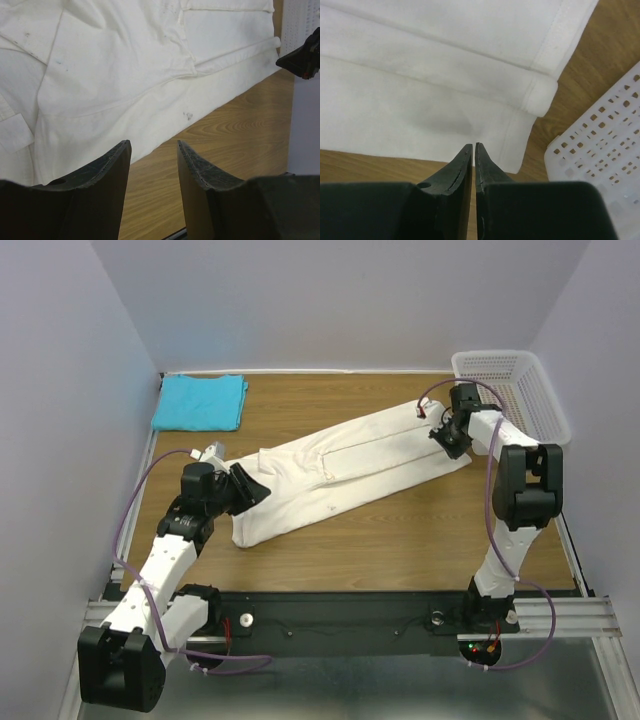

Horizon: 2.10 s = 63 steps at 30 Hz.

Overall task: Fold and stack the t-shirts
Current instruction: Fold the tshirt

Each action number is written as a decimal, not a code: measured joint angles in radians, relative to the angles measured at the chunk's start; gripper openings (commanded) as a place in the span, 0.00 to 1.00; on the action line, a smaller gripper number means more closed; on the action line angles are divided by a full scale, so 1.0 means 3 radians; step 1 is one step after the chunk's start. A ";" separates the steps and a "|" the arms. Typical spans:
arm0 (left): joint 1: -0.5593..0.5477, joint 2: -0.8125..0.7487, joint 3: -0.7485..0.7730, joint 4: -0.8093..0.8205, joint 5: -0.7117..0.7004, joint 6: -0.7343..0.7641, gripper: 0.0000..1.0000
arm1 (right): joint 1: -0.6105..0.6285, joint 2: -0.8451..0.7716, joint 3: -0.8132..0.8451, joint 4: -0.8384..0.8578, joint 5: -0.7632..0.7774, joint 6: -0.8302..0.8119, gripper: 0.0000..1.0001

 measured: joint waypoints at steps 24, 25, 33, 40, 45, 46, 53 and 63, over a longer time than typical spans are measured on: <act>0.0000 -0.0003 0.0000 0.0009 0.0000 0.0000 0.52 | 0.0000 0.0472 0.0409 0.0219 0.0041 0.0356 0.11; 0.0000 -0.0003 0.0000 0.0009 0.0000 0.0000 0.52 | 0.0000 0.0492 0.0445 0.0248 0.0028 0.0392 0.11; 0.0000 -0.0001 0.0000 0.0009 -0.0001 0.0000 0.52 | 0.0000 0.0600 0.0666 0.0404 -0.0052 0.0676 0.12; 0.0000 0.0032 0.0000 0.0010 0.0000 0.0001 0.52 | 0.0000 0.0769 0.0923 0.0529 -0.0169 0.0922 0.17; 0.0000 0.0032 0.0000 0.0010 0.0000 0.0009 0.52 | 0.0000 0.0732 0.0909 0.0572 -0.0557 0.1033 0.19; 0.0000 0.0032 0.0000 0.0010 -0.0001 0.0009 0.53 | 0.0000 0.0694 0.0868 0.0562 -0.0717 0.1038 0.19; 0.0000 -0.0050 0.0000 0.0032 0.0011 0.0010 0.52 | 0.0203 0.0290 0.0473 0.0127 -0.1687 0.0631 0.18; 0.0000 -0.0051 0.0000 0.0033 0.0053 0.0010 0.52 | 0.0928 0.0295 0.0174 -0.0195 -0.2083 0.0389 0.16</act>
